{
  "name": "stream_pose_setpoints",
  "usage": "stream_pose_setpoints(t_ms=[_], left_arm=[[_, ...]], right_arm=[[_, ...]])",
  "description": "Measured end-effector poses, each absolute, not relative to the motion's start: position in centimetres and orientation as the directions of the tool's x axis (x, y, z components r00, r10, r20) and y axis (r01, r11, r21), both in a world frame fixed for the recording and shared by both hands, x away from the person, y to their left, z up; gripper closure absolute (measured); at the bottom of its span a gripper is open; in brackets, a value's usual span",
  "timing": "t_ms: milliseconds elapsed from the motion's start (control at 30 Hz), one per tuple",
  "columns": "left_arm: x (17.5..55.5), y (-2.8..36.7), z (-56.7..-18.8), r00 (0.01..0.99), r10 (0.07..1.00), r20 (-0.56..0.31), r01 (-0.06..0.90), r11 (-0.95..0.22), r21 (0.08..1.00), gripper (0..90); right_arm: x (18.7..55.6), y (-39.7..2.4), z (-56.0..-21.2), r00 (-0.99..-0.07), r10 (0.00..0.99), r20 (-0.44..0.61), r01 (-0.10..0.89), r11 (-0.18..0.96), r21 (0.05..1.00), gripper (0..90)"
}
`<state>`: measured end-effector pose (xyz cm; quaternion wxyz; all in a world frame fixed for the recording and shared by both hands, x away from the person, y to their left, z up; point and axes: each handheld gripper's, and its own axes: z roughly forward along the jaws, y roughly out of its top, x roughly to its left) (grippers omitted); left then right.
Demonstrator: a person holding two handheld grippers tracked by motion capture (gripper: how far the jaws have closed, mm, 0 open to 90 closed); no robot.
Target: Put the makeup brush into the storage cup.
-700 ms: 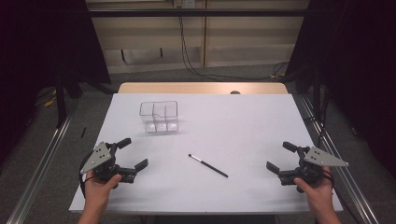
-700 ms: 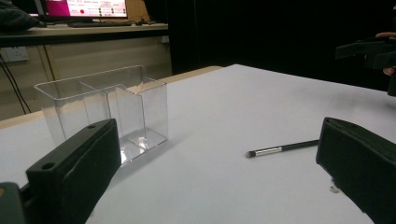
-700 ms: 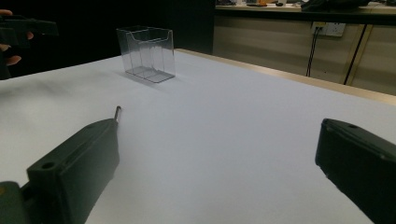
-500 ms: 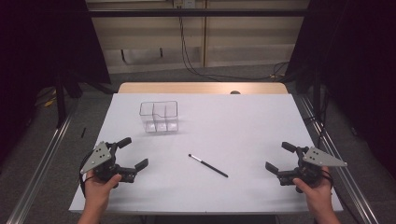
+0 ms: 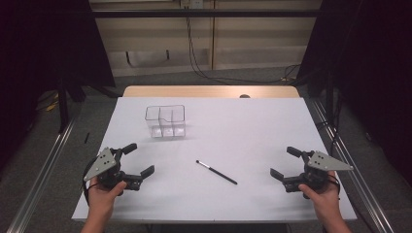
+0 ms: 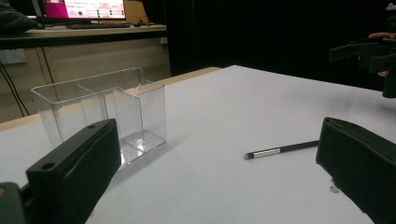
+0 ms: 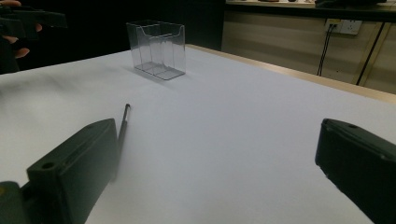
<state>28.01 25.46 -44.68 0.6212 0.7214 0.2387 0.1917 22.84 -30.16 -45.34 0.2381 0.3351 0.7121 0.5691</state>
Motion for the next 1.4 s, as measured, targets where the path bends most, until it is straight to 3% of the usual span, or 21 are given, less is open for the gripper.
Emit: stream_pose_setpoints(t_ms=[1400], left_arm=[[28.0, 25.3, -44.9, 0.818, 0.575, -0.024, 0.11, -0.115, 0.987, 0.1]], right_arm=[[25.9, -25.3, -44.3, -0.733, 0.679, 0.035, 0.209, 0.175, 0.962, 0.0]])
